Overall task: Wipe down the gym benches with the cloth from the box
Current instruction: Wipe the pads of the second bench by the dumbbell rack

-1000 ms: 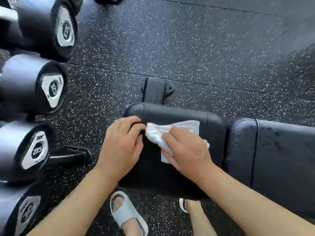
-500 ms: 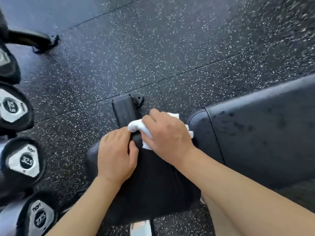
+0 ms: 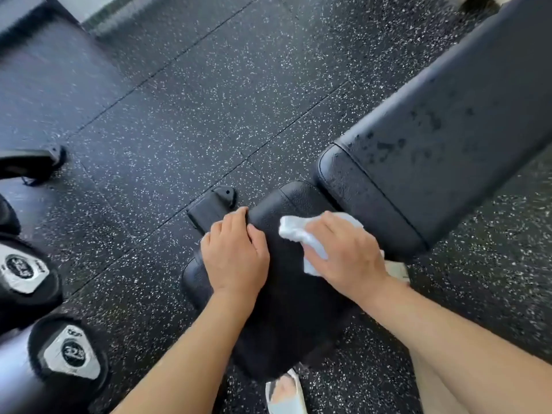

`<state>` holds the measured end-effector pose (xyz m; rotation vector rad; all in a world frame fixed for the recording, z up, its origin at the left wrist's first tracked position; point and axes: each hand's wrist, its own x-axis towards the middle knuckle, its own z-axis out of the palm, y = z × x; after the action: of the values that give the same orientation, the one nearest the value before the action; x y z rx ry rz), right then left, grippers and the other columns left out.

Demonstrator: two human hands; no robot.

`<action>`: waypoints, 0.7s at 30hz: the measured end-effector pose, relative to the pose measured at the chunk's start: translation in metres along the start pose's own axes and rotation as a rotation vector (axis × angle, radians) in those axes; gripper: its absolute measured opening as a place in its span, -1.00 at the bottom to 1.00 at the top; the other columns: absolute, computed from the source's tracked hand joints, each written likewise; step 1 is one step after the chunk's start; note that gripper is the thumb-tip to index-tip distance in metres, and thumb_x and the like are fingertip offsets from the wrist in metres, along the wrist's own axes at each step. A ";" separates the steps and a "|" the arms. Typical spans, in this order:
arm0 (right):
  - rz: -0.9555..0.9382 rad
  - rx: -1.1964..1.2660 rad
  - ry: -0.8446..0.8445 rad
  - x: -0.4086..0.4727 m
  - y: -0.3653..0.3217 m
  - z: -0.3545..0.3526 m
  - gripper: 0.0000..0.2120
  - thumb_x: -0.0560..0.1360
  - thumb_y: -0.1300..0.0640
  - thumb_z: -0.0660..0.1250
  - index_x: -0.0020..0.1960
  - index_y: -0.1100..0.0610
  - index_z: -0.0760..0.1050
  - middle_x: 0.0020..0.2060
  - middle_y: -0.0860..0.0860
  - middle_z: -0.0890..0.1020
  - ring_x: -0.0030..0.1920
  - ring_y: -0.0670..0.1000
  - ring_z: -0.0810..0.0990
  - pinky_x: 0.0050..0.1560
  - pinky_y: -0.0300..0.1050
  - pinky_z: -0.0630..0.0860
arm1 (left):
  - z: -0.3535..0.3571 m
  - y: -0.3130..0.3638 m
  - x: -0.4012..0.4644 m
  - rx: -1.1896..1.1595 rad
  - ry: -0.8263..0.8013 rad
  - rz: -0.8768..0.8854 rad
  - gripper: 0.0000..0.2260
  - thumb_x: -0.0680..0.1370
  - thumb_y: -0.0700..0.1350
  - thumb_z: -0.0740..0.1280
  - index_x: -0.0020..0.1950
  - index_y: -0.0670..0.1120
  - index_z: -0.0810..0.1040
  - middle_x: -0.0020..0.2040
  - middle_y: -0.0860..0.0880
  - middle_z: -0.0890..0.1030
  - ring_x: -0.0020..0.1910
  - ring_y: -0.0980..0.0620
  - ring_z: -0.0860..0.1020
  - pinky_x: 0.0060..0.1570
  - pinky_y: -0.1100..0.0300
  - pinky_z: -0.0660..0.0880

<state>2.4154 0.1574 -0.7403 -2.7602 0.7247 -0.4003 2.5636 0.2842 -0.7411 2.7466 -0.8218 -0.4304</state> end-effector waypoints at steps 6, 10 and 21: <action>0.278 -0.025 0.105 0.038 -0.038 0.023 -0.78 0.57 -0.05 0.37 -0.02 0.12 0.53 -0.13 0.05 0.55 -0.20 0.17 0.61 -0.31 0.06 0.46 | 0.004 -0.010 -0.008 0.056 -0.011 0.188 -0.51 0.66 -0.03 0.13 0.60 -0.05 0.36 0.54 -0.04 0.46 0.47 -0.13 0.43 0.39 -0.14 0.32; 0.261 0.036 0.066 -0.031 -0.050 0.011 -0.78 0.56 -0.03 0.41 0.09 0.10 0.57 -0.04 0.02 0.59 -0.11 0.13 0.62 -0.27 0.06 0.53 | -0.001 -0.021 -0.031 0.168 -0.080 0.477 -0.42 0.62 -0.05 0.17 0.66 -0.06 0.27 0.67 -0.07 0.25 0.64 -0.21 0.22 0.53 -0.28 0.16; 0.859 0.535 0.177 -0.161 -0.075 0.010 -0.61 0.57 -0.16 0.19 0.18 0.10 0.52 0.06 -0.01 0.52 -0.01 0.12 0.60 -0.17 0.09 0.55 | 0.023 0.002 -0.060 0.166 -0.069 0.873 -0.46 0.57 -0.11 0.18 0.58 -0.01 0.40 0.65 -0.04 0.29 0.66 -0.13 0.19 0.61 -0.24 0.10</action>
<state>2.3167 0.3043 -0.7574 -1.7273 1.4814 -0.5363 2.5069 0.3130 -0.7494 2.1887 -1.9863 -0.2701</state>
